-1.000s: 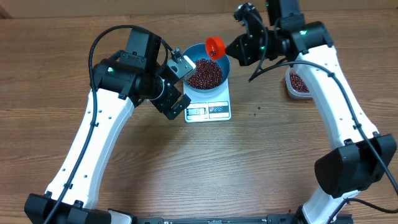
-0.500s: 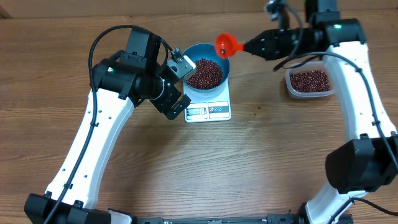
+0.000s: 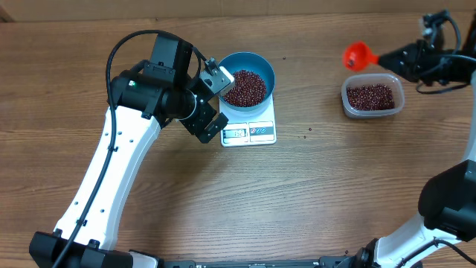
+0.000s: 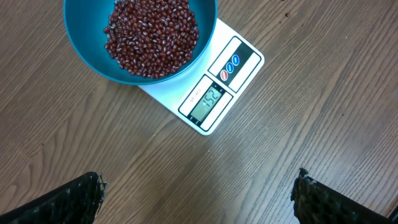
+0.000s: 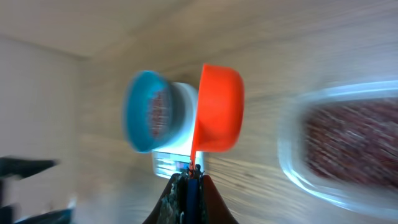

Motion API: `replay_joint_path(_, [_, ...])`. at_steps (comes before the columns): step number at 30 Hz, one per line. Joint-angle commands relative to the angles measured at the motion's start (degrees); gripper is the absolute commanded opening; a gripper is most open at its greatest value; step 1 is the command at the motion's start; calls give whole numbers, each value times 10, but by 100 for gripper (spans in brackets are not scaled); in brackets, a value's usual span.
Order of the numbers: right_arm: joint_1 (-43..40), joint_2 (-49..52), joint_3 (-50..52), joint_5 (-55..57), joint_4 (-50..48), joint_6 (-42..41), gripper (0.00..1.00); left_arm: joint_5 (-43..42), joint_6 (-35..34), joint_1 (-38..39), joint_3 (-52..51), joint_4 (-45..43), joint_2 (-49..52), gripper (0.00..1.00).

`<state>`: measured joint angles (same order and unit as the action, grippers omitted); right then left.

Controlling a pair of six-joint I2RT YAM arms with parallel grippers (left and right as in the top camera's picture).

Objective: Scoop item into bowl and weigh 150g on scale
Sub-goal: 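Return the red cup right to the bean tub, then dip the red cup into the tub and scoop beans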

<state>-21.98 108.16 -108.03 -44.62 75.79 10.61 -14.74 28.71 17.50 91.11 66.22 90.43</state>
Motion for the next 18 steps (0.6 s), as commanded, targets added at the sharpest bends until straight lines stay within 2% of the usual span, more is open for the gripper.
replay_joint_path(1, [9, -23, -15, 146, 5, -2, 4, -1, 9, -2, -3, -1, 3, 100])
replay_joint_path(8, [68, -23, -13, 388, 5, -51, 4, -1, 9, -2, -3, -1, 3, 99])
replay_joint_path(11, [118, -23, -12, 529, 12, -78, 4, 0, 9, -2, -3, -1, 3, 100])
replay_joint_path(18, [214, -23, -10, 690, 22, -111, 4, -1, 9, -2, -3, -1, 3, 100])
